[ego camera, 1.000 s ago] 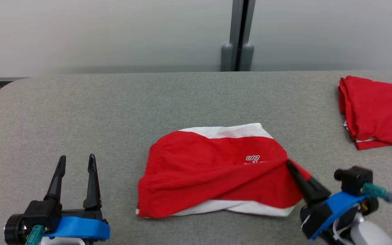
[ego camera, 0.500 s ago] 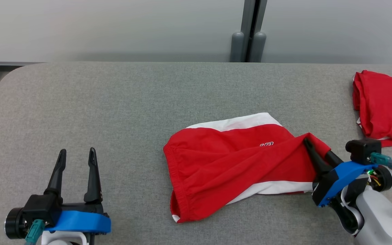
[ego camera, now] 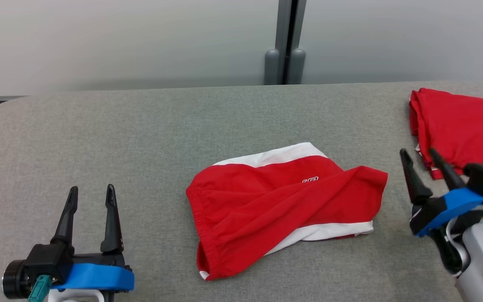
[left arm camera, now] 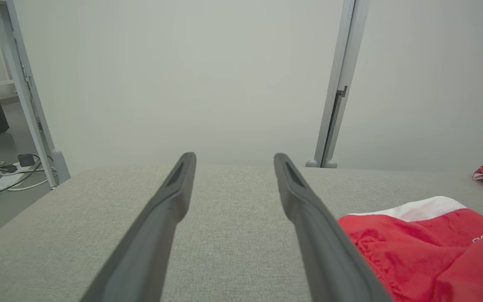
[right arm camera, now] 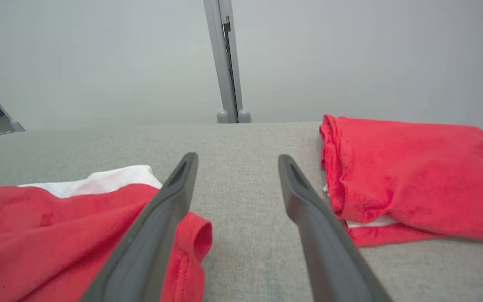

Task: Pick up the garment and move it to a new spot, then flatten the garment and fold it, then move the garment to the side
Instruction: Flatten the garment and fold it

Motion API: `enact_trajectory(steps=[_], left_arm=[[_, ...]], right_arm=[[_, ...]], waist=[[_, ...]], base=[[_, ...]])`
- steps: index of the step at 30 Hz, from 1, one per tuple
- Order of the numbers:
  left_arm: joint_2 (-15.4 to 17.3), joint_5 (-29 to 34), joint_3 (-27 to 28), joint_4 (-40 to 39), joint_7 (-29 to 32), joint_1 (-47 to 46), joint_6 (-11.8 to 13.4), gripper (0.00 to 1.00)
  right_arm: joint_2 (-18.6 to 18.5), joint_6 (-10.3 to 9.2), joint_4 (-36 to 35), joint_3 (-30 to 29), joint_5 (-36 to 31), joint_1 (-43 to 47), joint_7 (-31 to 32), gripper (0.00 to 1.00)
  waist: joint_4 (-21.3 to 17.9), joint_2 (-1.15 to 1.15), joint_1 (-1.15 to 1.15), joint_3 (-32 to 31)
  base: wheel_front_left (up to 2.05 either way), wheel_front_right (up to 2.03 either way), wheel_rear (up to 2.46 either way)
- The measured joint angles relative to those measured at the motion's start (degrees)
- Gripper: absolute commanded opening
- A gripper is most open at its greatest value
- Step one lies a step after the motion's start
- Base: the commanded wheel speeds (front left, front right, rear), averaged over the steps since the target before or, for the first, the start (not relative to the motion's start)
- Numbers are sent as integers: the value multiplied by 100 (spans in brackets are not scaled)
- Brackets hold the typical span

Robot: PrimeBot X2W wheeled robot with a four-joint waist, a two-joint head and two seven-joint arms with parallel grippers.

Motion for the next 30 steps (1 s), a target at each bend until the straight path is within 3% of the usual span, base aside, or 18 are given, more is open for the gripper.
enact_trajectory(steps=[7, 15, 30], left_arm=[[-7, 25, 18, -60, 0, 96, 0, 100], [-14, 43, 73, -79, 0, 227, 0, 100], [-23, 80, 32, -64, 0, 411, 0, 100]], right_arm=[[400, 0, -1422, -816, -723, 762, -4, 100], [1072, -1, -2576, -1049, -1429, 1669, -5, 100], [1500, -1, -2902, -1136, -2016, 2463, -5, 100]], waist=[[-132, 0, 0, -65], [-210, 0, 0, -176], [-232, 0, 0, -328]], base=[[0, 0, 0], [0, 0, 0], [0, 0, 0]])
